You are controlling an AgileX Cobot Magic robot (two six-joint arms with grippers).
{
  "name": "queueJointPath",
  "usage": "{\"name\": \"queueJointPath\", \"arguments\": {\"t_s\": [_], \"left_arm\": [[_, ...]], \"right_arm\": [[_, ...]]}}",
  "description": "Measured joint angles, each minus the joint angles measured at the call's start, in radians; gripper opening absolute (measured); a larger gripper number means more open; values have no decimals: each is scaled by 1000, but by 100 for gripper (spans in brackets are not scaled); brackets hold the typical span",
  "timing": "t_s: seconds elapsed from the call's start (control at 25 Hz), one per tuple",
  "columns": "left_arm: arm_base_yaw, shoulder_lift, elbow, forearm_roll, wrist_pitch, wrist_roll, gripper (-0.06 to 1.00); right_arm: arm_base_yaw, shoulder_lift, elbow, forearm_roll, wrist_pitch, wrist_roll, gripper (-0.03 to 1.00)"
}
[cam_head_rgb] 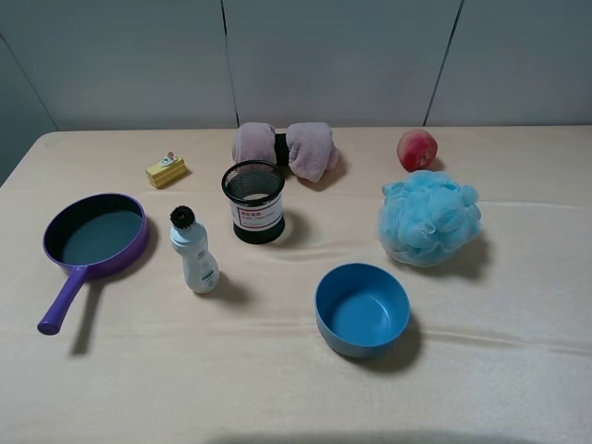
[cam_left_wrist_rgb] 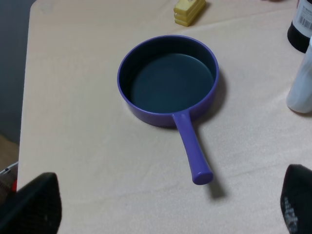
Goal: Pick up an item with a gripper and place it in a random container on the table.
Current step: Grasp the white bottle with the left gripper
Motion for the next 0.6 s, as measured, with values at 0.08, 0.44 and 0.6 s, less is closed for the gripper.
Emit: {"name": "queueJointPath", "arguments": {"t_s": [0.08, 0.44, 0.6], "left_arm": [[0, 0, 0, -1, 0, 0, 90], [-23, 45, 0, -21, 0, 0, 90], [-50, 116, 0, -26, -2, 0, 90]], "right_arm": [[0, 0, 0, 0, 0, 0, 69], [0, 0, 0, 0, 0, 0, 69], [0, 0, 0, 0, 0, 0, 69]]}}
